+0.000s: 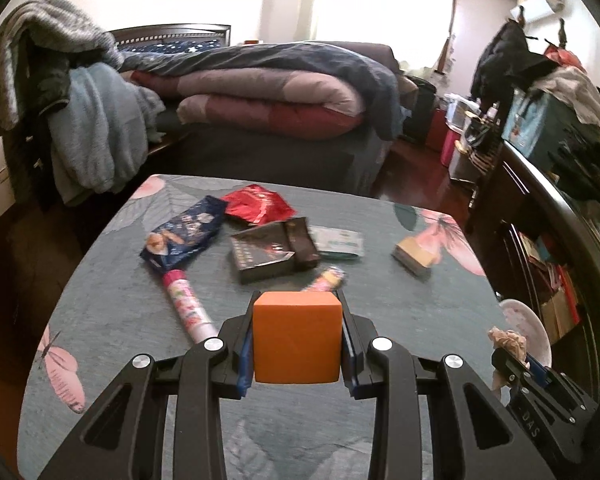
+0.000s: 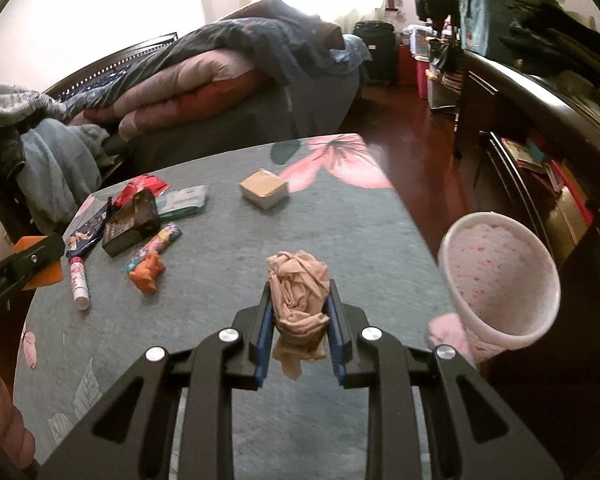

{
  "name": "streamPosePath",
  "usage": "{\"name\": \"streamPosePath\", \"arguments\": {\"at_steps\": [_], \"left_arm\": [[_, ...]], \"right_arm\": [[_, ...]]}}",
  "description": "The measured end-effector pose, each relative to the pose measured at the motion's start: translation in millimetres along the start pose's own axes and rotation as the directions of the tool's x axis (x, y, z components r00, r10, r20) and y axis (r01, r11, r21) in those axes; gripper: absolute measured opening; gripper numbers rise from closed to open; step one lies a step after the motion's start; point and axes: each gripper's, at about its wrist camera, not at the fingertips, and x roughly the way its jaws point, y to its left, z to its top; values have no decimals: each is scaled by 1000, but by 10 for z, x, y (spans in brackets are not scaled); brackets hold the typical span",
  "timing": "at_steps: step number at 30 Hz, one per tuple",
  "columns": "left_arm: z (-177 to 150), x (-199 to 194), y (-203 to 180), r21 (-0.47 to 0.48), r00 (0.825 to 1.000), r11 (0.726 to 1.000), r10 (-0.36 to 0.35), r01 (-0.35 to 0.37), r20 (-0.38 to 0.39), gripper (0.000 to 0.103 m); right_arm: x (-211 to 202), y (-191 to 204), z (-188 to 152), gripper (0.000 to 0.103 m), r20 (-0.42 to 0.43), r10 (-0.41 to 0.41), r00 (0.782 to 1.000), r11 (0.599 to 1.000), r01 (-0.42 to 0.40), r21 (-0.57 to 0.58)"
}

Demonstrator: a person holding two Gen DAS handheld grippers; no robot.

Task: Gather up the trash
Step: 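Carry sponge and stocking over the wastebasket and open both tools to drop them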

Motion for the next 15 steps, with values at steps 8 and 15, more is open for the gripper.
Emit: {"name": "streamPosePath", "arguments": {"at_steps": [8, 15], "left_arm": [[-11, -48, -415, 69, 999, 996, -49, 48, 6, 34], [-20, -34, -810, 135, 996, 986, -94, 93, 1, 34]], "right_arm": [[-149, -352, -60, 26, 27, -32, 999, 998, 31, 54], [-230, -710, -99, 26, 44, -72, 996, 991, 67, 112]]}}
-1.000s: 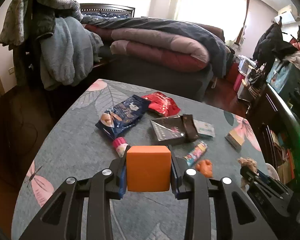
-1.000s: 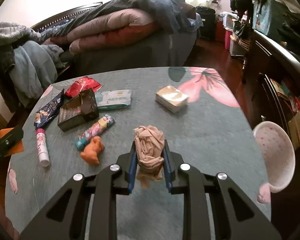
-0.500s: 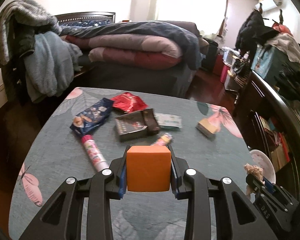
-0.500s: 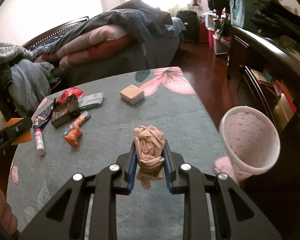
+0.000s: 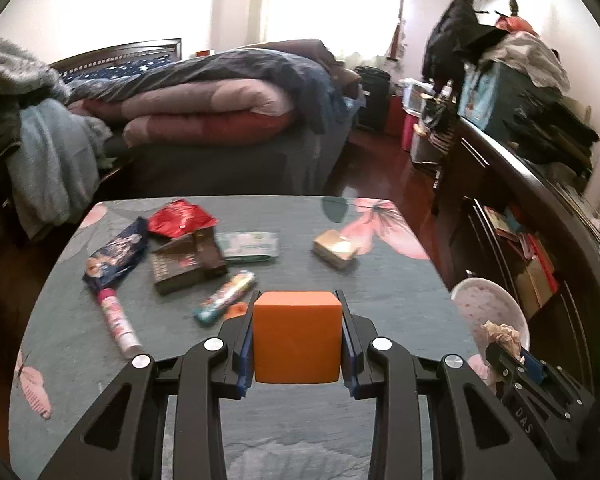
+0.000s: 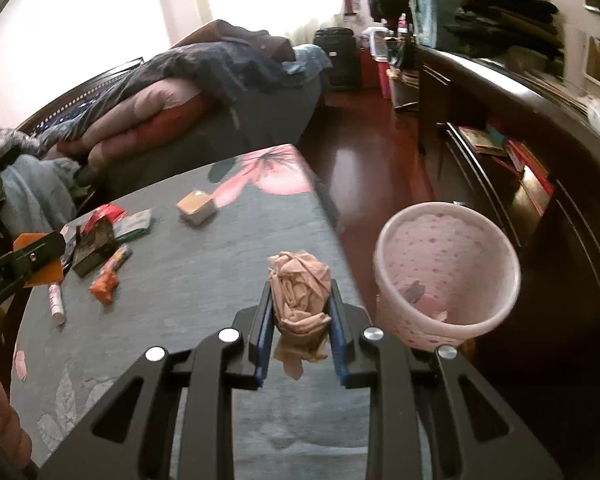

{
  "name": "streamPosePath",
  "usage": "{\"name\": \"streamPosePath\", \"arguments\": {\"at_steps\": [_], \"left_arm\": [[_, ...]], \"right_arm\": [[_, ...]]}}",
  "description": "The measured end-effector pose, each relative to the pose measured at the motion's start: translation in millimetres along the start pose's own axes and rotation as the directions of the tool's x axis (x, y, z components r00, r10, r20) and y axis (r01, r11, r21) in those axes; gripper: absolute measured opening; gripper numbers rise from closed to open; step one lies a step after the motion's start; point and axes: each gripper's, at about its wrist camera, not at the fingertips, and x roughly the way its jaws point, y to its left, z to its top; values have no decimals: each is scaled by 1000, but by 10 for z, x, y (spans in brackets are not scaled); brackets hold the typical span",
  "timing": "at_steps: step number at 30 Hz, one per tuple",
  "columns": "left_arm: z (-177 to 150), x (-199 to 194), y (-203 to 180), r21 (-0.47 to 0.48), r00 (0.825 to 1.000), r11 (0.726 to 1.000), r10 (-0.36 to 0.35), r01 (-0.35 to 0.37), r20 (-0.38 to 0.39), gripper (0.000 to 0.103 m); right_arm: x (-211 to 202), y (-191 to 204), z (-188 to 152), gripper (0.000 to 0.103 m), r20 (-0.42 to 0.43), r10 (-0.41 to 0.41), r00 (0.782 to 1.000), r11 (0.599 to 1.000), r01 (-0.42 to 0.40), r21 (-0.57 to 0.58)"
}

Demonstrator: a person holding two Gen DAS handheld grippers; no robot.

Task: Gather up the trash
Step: 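Carry sponge and stocking over the wastebasket and open both tools to drop them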

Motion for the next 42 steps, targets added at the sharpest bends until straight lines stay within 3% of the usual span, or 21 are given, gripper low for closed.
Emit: {"name": "streamPosePath", "arguments": {"at_steps": [14, 34, 42], "left_arm": [[53, 188, -933, 146, 993, 982, -120, 120, -12, 34], [135, 702, -2261, 322, 957, 902, -285, 290, -64, 34], [112, 1006, -2627, 347, 948, 882, -293, 318, -124, 34]], "right_arm": [[-20, -845, 11, 27, 24, -99, 995, 987, 95, 132], [171, -1794, 45, 27, 12, -235, 972, 943, 225, 245], [366, -2015, 60, 27, -10, -238, 971, 939, 233, 252]]}}
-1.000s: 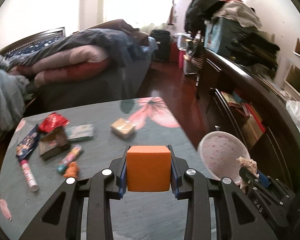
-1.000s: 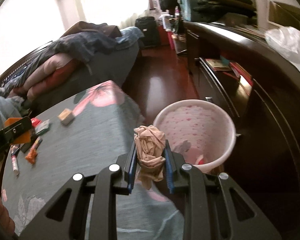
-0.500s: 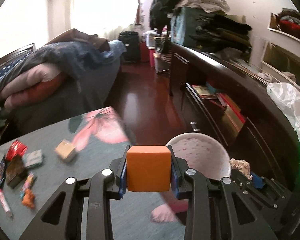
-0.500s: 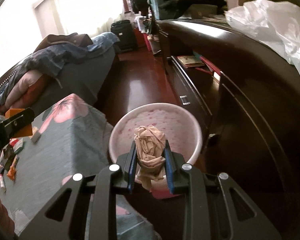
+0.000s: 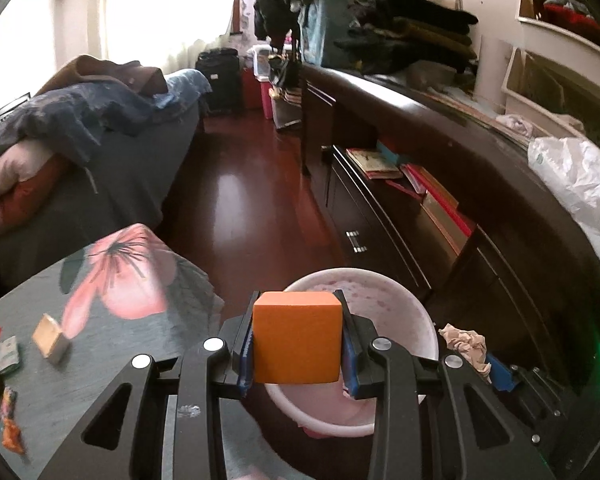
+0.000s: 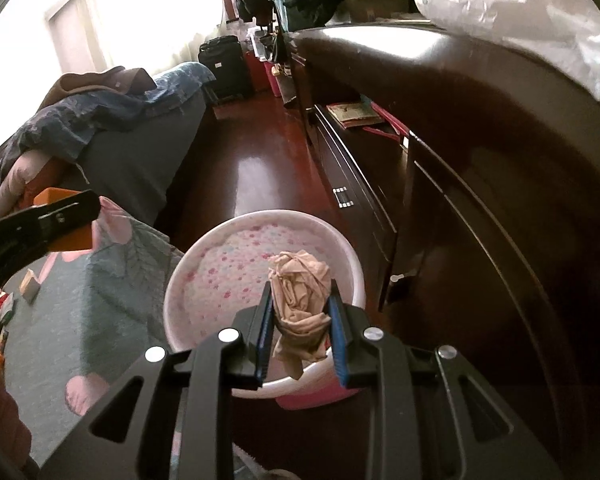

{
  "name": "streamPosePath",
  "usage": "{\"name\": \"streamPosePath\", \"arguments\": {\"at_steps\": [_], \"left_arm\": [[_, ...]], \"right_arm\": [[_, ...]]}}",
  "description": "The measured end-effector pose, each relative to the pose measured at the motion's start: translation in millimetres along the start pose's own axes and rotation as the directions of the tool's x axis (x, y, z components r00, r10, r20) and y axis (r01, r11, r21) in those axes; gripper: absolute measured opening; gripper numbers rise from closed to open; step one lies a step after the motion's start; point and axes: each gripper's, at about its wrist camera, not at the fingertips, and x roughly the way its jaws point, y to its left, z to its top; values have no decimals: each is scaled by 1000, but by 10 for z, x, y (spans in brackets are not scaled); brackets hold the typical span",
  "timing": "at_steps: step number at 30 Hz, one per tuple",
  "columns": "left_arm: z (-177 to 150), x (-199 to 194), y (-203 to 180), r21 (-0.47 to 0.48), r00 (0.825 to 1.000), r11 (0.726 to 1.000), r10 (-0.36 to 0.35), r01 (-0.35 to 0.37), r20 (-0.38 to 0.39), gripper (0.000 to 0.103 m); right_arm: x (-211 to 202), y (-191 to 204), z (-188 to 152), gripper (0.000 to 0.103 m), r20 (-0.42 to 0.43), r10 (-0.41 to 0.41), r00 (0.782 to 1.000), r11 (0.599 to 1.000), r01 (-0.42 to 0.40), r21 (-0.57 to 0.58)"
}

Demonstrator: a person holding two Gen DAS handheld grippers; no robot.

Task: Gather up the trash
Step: 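Carry sponge and stocking over the wastebasket and open both tools to drop them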

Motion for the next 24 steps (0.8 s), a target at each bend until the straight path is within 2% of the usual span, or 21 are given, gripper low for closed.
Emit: {"name": "streamPosePath", "arguments": {"at_steps": [12, 14, 16, 18, 19, 21, 24], "left_arm": [[116, 446, -124, 12, 998, 1000, 23, -22, -58, 34], [134, 504, -122, 3, 998, 1000, 10, -10, -68, 37], [148, 535, -119, -6, 997, 1000, 1, -2, -72, 45], [150, 512, -109, -13, 999, 1000, 11, -11, -50, 71], [153, 494, -102, -15, 999, 1000, 20, -20, -34, 78], [158, 426, -85, -15, 1000, 999, 31, -31, 2, 80], [180, 364, -35, -21, 999, 999, 35, -34, 12, 82]], "right_arm": [[371, 50, 54, 27, -20, 15, 1000, 1000, -15, -19], [451, 49, 54, 29, -24, 10, 1000, 1000, -11, -24], [532, 50, 48, 30, -21, 6, 1000, 1000, -7, -27], [604, 41, 44, 42, -26, 5, 1000, 1000, -6, -28], [626, 28, 39, 44, -27, 7, 1000, 1000, -8, -26], [659, 17, 27, 47, -24, 8, 1000, 1000, -9, -24], [668, 5, 19, 54, -24, 6, 1000, 1000, -6, -17]]}}
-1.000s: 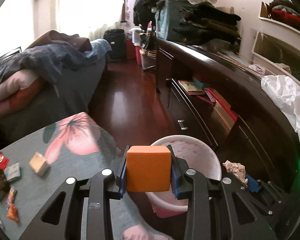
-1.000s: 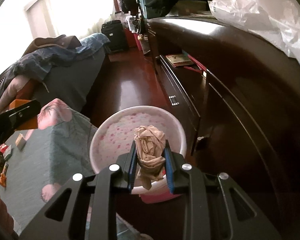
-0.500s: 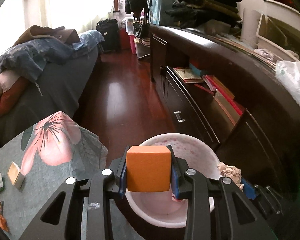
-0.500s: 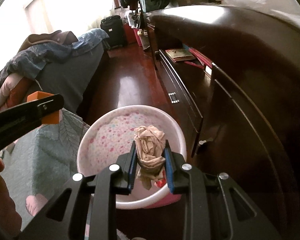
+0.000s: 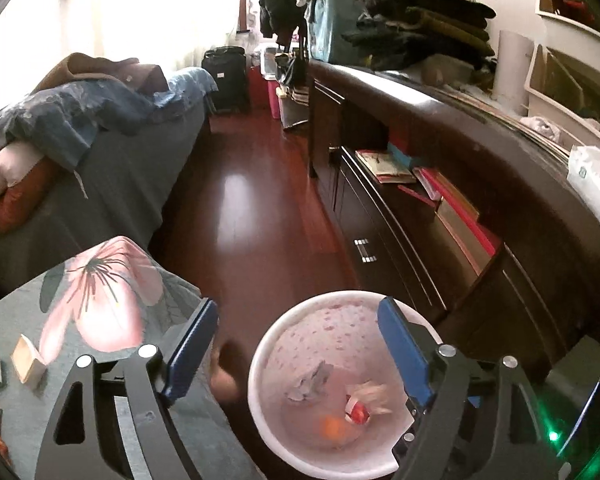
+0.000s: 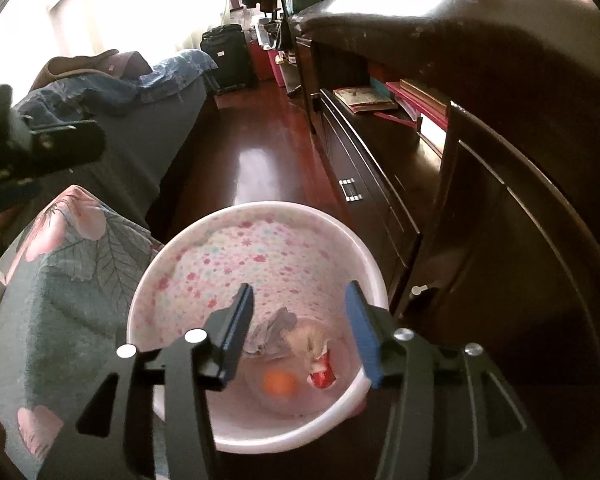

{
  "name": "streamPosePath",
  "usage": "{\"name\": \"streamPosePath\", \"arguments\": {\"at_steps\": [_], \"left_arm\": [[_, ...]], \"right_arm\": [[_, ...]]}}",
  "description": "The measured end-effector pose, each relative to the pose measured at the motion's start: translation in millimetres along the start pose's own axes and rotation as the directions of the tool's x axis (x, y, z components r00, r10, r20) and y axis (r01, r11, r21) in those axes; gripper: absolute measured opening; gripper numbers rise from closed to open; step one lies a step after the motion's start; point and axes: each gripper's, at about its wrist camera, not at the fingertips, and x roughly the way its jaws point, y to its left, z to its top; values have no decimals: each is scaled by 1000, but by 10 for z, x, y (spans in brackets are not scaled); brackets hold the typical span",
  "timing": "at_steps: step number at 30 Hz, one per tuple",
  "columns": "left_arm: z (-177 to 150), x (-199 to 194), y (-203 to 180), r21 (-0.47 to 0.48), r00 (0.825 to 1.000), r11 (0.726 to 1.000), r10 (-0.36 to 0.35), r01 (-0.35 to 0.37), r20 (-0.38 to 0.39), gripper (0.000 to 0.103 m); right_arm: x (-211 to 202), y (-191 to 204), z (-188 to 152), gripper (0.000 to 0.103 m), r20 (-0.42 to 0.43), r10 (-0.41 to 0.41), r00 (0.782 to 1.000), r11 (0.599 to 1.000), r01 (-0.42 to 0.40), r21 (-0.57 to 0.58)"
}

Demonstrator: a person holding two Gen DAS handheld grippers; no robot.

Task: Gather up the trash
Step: 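Carry sponge and stocking over the wastebasket and open both tools to drop them, then grasp the orange toy with the left tool while the right tool grasps the small beige box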

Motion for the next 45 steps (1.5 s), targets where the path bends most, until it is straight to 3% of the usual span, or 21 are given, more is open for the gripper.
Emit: {"name": "streamPosePath", "arguments": {"at_steps": [11, 17, 20, 26, 35, 38, 40, 44, 45], "left_arm": [[-93, -471, 378, -66, 999, 997, 30, -27, 34, 88], [-249, -802, 764, -102, 994, 990, 98, -92, 54, 92], [-360, -927, 994, -123, 986, 981, 157, -150, 49, 94], [-672, -1022, 1540, -212, 965, 943, 260, -258, -21, 94], [-1194, -1295, 2372, -352, 926, 857, 361, -377, -114, 94], [-1356, -1284, 2578, -369, 916, 839, 365, -400, -165, 81], [-1450, -1212, 2680, -373, 919, 842, 334, -390, -208, 61], [-1574, -1138, 2757, -385, 924, 843, 305, -375, -231, 51], [-1583, -1136, 2761, -380, 924, 846, 306, -375, -230, 39]], "right_arm": [[-302, 79, 13, 66, 35, 14, 999, 1000, -14, 1], [-706, 137, -16, 69, 76, 54, 996, 998, -55, 6], [-995, 152, -17, 77, 115, 73, 991, 997, -75, 9], [-1459, 448, -71, 85, 141, 149, 979, 988, -143, -51], [-1577, 1458, -340, 85, 34, 281, 959, 927, -261, -270], [-1573, 1766, -430, 85, -4, 311, 950, 903, -297, -310], [-1575, 1932, -466, 85, -21, 325, 945, 891, -314, -329], [-1550, 2233, -513, 85, -46, 330, 943, 873, -324, -366], [-1534, 2290, -516, 85, -51, 328, 943, 871, -323, -371]]}}
